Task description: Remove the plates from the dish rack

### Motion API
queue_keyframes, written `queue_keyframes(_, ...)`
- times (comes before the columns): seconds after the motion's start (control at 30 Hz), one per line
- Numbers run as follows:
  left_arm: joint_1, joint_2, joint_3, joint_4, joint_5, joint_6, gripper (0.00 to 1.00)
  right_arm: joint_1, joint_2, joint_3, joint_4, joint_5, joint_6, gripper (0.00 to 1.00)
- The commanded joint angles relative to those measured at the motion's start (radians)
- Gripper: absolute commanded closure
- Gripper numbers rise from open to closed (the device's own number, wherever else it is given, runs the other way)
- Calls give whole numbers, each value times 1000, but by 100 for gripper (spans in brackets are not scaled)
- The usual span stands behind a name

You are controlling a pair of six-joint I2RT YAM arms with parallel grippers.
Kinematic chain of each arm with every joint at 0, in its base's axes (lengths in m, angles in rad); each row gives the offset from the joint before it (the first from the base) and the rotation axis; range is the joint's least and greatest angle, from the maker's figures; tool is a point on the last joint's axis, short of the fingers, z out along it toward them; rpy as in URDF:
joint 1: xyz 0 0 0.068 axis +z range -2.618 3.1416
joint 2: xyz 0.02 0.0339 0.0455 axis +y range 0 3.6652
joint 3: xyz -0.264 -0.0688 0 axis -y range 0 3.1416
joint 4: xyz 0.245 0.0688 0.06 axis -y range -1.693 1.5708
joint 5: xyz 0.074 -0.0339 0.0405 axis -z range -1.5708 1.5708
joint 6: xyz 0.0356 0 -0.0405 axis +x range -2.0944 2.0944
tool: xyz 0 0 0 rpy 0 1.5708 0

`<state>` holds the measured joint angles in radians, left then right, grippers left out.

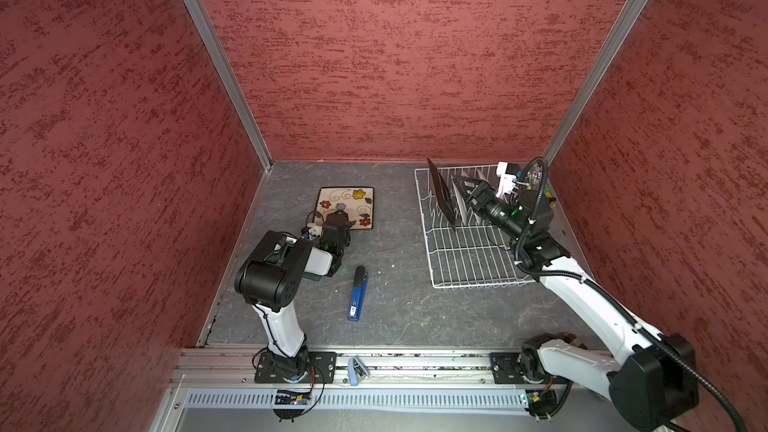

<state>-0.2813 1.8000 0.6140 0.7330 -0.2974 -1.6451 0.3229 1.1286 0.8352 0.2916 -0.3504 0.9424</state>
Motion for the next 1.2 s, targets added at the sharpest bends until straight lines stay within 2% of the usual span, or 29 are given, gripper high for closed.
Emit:
queue_keyframes(0.0, -11, 12, 42, 64, 15, 10, 33, -8, -27, -14, 1, 13, -5, 14)
queue_keyframes(0.7, -22, -92, 15, -105, -17, -1, 13, -21, -64, -30, -39, 30, -14, 14)
queue_keyframes(0.93, -22, -149, -21, -150, -33, 2, 10, -21, -72, -21, -101, 60, -40, 14)
queue_keyframes(1.17, -23, -144, -51, -108, -21, -22, 10, -21, -86, -25, -119, 64, -42, 14)
